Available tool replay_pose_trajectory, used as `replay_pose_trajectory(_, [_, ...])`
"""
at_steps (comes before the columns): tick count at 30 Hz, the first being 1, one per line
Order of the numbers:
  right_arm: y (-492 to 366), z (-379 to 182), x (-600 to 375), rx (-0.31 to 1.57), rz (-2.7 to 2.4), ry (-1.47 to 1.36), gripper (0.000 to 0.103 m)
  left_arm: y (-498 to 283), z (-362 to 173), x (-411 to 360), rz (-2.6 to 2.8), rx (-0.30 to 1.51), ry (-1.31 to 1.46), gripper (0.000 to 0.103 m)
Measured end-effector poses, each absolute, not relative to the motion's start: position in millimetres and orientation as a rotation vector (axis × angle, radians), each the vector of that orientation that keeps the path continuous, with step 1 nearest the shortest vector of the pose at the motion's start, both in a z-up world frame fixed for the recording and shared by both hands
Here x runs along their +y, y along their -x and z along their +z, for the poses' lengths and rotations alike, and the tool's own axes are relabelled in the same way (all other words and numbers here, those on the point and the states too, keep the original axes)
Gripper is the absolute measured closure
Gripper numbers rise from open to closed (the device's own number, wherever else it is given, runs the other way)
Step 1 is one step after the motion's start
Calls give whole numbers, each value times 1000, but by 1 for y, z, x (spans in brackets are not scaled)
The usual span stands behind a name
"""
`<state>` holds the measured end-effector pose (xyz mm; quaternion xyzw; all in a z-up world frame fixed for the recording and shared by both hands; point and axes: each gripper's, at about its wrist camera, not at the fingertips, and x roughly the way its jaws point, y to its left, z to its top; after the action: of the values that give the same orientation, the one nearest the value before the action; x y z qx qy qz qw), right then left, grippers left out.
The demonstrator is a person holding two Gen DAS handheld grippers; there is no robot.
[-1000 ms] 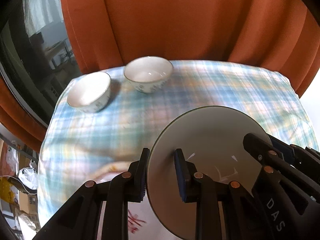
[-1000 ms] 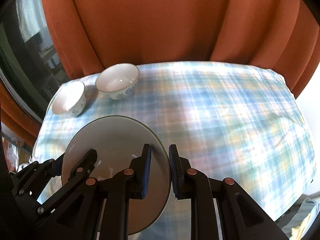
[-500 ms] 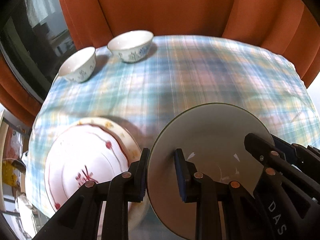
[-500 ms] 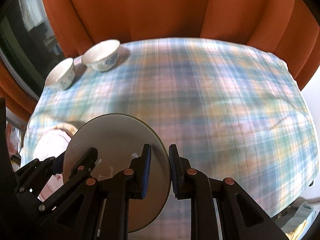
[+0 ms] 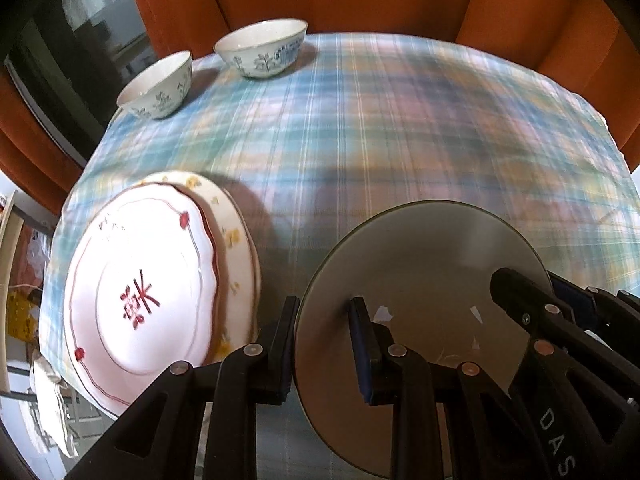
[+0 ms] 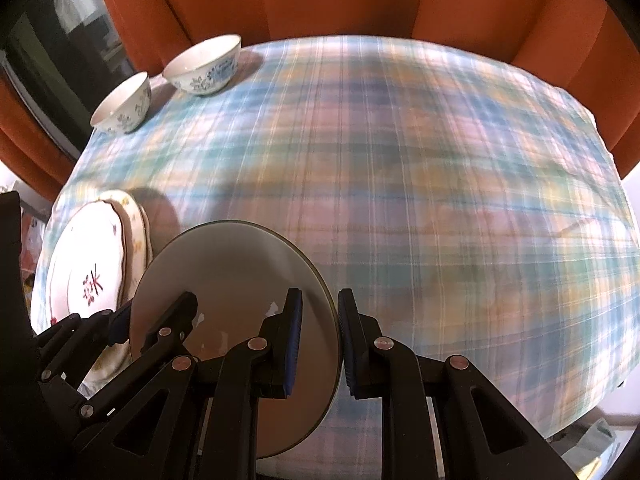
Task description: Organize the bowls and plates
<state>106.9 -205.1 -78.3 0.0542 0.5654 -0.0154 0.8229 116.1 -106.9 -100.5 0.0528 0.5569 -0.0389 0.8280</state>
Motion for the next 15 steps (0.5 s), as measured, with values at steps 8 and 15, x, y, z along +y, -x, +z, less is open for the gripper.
replay_pose_trajectory(8, [-108, -85, -208, 1221, -11, -109, 79, -114, -99, -110, -75, 1162, -117, 73])
replay_pose_trajectory(15, [-111, -89, -213, 1241, 19, -140, 73, -111, -98, -115, -106, 1169, -111, 48])
